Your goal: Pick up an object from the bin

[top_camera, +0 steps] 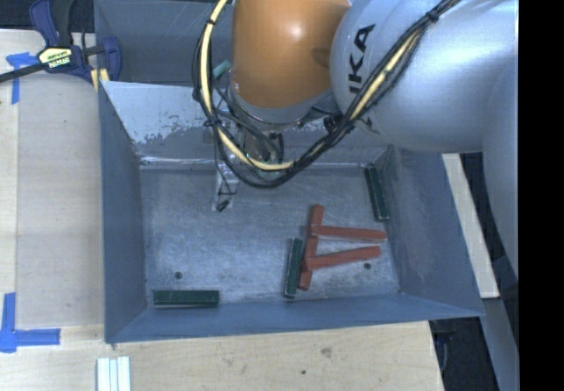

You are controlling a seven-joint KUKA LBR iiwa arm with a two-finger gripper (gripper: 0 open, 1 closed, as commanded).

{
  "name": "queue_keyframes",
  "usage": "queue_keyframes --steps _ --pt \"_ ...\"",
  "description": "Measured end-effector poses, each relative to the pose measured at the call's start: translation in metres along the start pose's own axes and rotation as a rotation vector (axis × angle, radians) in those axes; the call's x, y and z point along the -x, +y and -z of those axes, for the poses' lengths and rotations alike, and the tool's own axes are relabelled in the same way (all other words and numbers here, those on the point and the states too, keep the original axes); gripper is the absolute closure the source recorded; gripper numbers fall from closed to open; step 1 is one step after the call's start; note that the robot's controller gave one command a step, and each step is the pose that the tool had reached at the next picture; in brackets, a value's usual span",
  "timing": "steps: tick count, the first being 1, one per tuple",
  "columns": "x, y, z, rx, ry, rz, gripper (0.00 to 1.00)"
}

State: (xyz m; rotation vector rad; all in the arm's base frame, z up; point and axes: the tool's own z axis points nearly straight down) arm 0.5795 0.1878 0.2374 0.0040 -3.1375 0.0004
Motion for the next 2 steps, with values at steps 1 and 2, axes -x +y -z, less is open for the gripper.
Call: queue_keyframes --steps 1,2 --pt "0.014 -0.096 -0.025 -0.004 -0.004 0.053 0.0" --pt "-0.049 -0.173 -0.066 -0.003 0.0 0.179 0.0"
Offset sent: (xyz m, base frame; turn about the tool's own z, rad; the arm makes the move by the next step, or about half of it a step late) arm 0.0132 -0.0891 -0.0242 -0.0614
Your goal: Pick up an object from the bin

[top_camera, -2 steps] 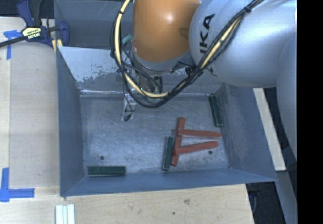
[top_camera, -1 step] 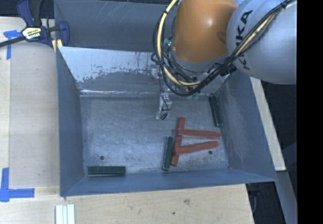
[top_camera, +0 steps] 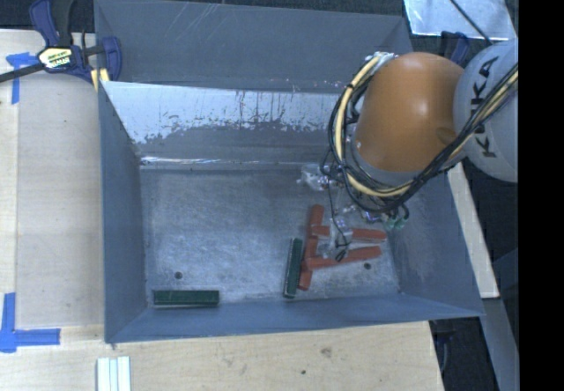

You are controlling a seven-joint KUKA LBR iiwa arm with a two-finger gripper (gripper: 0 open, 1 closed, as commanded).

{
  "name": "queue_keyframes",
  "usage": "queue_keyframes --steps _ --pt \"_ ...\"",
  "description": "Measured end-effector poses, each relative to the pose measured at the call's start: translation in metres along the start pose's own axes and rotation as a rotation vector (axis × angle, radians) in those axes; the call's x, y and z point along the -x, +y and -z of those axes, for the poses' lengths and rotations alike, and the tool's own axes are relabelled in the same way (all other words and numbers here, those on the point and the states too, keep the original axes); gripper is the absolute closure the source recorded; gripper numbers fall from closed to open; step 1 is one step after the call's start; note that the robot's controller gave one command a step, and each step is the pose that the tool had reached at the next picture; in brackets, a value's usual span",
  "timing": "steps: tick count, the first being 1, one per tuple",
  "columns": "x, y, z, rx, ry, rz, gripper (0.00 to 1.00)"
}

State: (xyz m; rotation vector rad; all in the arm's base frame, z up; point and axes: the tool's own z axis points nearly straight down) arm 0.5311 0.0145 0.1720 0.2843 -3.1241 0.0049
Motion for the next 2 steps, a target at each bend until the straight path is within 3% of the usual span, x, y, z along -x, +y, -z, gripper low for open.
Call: queue_keyframes --steps 1,2 --pt "0.0162 -0.0297 -0.1009 0.004 0.008 0.236 0.0" --pt "0.0192 -0.0288 -0.0988 0.002 -0.007 0.233 1.0"
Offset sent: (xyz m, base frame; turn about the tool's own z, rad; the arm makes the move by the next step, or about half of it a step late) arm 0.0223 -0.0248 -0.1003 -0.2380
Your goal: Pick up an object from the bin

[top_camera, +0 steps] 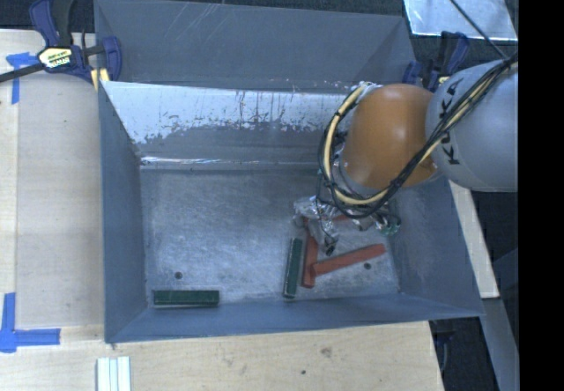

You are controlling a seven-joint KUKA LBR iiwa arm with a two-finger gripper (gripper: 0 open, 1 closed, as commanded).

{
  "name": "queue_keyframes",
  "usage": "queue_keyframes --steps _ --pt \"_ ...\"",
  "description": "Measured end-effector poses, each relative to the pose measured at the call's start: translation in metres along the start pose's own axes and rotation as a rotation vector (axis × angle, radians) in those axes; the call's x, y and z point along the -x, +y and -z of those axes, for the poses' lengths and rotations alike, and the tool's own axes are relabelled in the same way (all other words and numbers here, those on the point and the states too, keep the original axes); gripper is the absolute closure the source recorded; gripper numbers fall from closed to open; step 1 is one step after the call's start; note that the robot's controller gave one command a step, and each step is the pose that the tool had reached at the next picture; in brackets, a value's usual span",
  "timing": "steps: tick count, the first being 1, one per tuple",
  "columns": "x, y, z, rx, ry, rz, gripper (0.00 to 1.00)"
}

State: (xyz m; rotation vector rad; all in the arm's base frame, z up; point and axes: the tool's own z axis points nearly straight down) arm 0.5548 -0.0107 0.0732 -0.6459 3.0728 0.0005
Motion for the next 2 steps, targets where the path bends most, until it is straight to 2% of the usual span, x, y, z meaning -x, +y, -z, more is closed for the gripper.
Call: queue_keyframes --steps 1,2 --pt "0.003 0.003 0.071 -0.004 -0.008 -0.011 1.0" --pt "0.003 -0.001 0.204 -0.005 -0.01 -0.04 1.0"
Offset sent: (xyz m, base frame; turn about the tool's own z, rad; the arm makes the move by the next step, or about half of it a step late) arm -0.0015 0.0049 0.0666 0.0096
